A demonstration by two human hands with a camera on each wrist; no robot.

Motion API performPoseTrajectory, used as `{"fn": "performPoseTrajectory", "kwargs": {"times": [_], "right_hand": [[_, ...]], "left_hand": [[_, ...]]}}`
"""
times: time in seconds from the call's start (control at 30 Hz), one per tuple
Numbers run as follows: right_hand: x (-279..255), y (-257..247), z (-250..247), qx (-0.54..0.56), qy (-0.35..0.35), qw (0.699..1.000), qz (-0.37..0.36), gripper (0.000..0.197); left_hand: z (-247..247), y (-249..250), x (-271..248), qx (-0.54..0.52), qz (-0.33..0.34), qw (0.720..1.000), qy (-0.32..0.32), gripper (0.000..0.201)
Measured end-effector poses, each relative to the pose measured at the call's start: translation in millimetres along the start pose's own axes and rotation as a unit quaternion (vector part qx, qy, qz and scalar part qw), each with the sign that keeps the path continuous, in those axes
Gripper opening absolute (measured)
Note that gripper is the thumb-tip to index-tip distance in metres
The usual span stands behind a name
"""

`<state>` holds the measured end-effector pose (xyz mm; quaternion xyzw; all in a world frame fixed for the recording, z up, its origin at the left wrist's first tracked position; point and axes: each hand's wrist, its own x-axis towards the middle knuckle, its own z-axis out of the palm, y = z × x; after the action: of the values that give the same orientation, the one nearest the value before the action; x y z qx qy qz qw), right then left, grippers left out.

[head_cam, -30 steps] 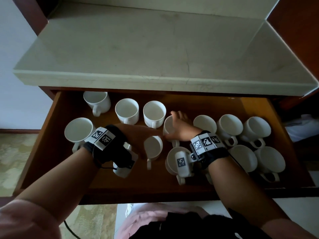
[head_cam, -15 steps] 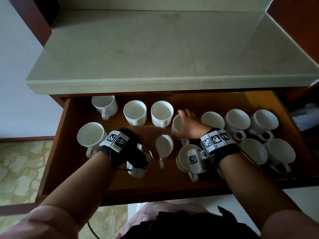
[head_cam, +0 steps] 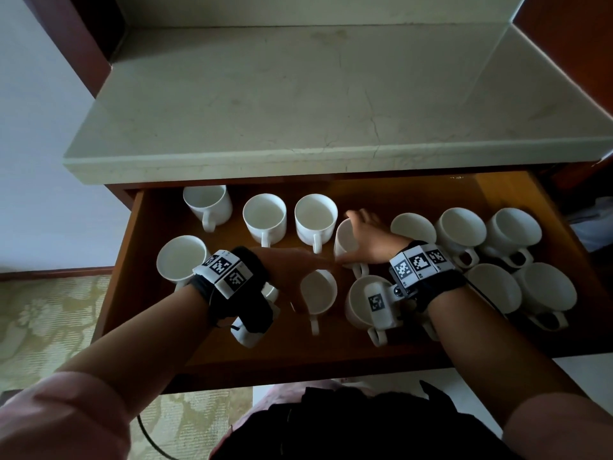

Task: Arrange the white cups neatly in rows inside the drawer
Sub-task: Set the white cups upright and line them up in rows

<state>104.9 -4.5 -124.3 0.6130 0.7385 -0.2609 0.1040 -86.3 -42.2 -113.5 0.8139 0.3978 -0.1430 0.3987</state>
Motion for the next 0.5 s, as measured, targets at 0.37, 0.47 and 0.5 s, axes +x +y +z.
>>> {"fn": "performPoseTrajectory", "kwargs": {"times": [0.37,0.47,0.5], "right_hand": [[2.0,1.7,2.4,-0.006,0.002,1.000,0.004,0.111],[1.9,2.1,2.7,-0.008,0.001,1.000,0.003,0.110],[1.6,2.1,2.6,-0.009,0.001,1.000,0.002,0.110]], "left_hand": [[4.9,4.4,-0.7,0.031,0.026,0.999,-0.023,0.083],[6.5,5.4,-0.1,0.034,0.029,0.999,-0.029,0.083],[7.0,5.6,0.1,0.038,0.027,0.998,-0.032,0.083]]}}
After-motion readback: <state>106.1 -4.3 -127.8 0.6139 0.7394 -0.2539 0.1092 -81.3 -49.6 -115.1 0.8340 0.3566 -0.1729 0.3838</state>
